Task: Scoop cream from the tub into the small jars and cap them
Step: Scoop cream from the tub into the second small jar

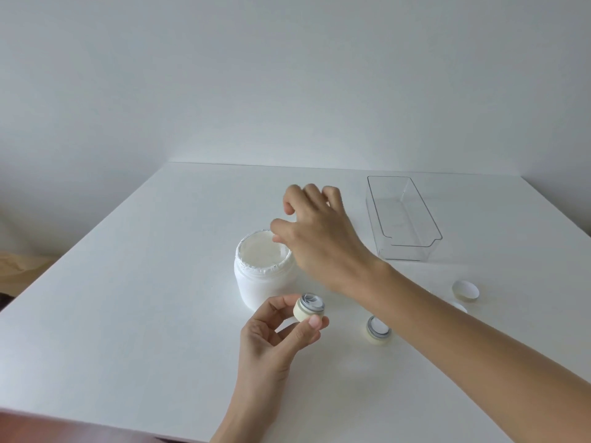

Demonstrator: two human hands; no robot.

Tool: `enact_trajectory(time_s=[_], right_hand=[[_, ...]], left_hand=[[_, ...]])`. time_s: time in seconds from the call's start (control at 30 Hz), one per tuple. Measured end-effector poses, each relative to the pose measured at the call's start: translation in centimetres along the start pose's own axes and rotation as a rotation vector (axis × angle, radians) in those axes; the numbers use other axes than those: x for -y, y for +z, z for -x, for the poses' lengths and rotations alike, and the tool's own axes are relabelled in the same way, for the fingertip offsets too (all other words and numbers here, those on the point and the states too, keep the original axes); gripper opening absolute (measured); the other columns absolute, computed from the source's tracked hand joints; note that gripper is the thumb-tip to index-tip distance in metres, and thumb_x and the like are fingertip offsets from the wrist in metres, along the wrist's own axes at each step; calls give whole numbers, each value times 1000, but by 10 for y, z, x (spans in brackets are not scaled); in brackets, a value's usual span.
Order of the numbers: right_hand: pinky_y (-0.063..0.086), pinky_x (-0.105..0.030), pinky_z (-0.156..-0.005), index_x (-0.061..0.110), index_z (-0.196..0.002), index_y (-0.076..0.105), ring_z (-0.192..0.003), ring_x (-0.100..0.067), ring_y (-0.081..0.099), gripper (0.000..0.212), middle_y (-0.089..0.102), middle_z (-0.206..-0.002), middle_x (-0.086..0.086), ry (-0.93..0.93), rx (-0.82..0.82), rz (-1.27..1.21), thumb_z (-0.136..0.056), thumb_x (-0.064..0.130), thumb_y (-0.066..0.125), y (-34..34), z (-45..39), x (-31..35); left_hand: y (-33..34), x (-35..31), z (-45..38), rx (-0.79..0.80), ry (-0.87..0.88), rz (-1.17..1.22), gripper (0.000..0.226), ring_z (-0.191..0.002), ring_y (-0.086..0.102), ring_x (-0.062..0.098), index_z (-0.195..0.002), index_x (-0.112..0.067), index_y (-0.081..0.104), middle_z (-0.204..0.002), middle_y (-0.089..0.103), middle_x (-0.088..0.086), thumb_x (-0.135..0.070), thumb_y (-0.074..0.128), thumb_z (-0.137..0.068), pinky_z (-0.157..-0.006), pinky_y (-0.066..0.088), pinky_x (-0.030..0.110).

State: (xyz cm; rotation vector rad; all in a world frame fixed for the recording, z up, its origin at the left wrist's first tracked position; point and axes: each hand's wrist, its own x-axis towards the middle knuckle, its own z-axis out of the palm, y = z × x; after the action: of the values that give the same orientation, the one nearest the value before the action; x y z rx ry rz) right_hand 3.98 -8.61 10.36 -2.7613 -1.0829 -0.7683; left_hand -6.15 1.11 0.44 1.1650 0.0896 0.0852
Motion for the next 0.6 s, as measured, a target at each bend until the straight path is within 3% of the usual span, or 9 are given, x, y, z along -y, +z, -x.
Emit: enact_trajectory(time_s=[0.13,0.27,0.47,0.6], right_hand=[[14,-36,-86,16,-89,64,-102,-26,38,19,40,-108,-5,-66,147,119,-92,11,46,1,-14,1],[19,-37,-85,16,-85,62,-101,-26,37,21,40,-105,-5,-25,234,29,-96,22,45,1,-20,-1],[27,-38,-86,17,-70,55,-102,-28,47,32,53,-106,-7,328,355,-287,-97,29,43,5,-19,-13],[30,-37,-89,4,-82,68,-103,-25,55,35,68,-101,-1,555,340,-563,-97,27,46,6,-13,-24]], left_hand=[[-1,1,-1,-4,-9,45,37,-88,74,40,-91,-16,68,-93,75,8,-20,88,-61,-69,58,26],[-1,1,-1,-8,-1,57,39,-87,74,41,-90,-15,64,-93,73,8,-18,89,-59,-68,58,27],[-1,0,-1,4,28,31,31,-86,75,39,-86,-21,71,-93,76,3,-20,88,-60,-69,58,25],[-3,1,-1,0,29,-3,39,-86,75,37,-93,-19,72,-96,76,0,-21,90,-58,-71,57,26]])
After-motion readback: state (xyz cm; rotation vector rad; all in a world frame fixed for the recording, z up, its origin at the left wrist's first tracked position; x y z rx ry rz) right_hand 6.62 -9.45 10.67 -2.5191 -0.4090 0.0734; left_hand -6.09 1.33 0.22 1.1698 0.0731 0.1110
